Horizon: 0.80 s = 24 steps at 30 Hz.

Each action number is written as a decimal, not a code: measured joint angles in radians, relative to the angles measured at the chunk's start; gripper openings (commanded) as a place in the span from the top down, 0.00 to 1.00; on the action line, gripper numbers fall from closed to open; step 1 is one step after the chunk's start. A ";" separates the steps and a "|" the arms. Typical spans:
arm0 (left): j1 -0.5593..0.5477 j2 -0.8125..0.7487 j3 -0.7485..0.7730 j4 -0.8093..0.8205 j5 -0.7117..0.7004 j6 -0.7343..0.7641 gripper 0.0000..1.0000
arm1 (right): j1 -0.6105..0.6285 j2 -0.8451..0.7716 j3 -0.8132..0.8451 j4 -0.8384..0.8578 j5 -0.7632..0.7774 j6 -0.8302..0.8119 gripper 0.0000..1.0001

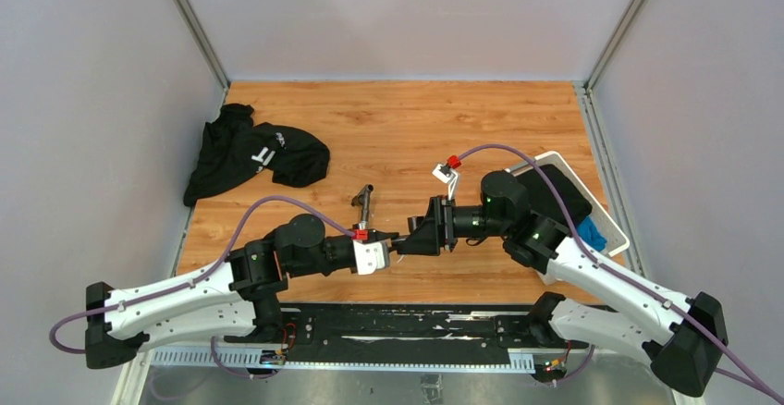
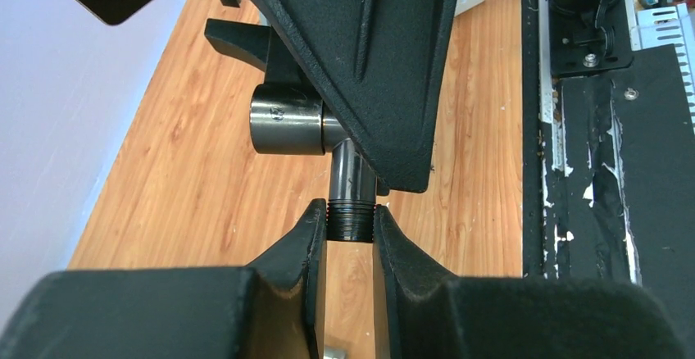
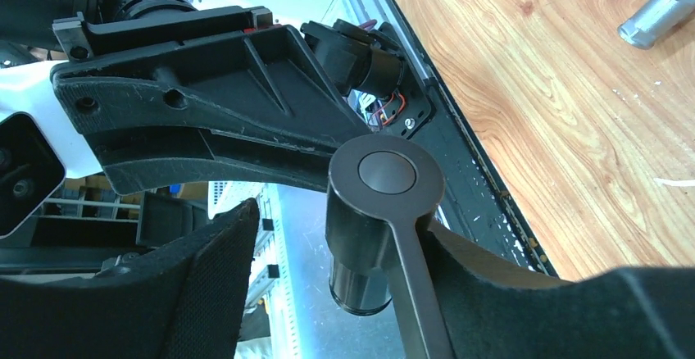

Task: Install the water faucets
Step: Pick up the water faucet from the center of the board.

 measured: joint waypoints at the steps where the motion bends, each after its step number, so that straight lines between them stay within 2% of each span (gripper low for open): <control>1: 0.000 -0.002 0.000 -0.001 0.002 0.002 1.00 | 0.000 0.002 0.000 0.001 -0.003 0.001 0.42; 10: 0.000 -0.030 0.010 -0.046 0.009 0.018 1.00 | 0.000 0.007 0.000 0.002 -0.023 0.004 0.36; 24: 0.000 -0.057 0.013 -0.126 0.031 0.043 1.00 | 0.000 0.029 -0.003 0.031 -0.041 0.015 0.38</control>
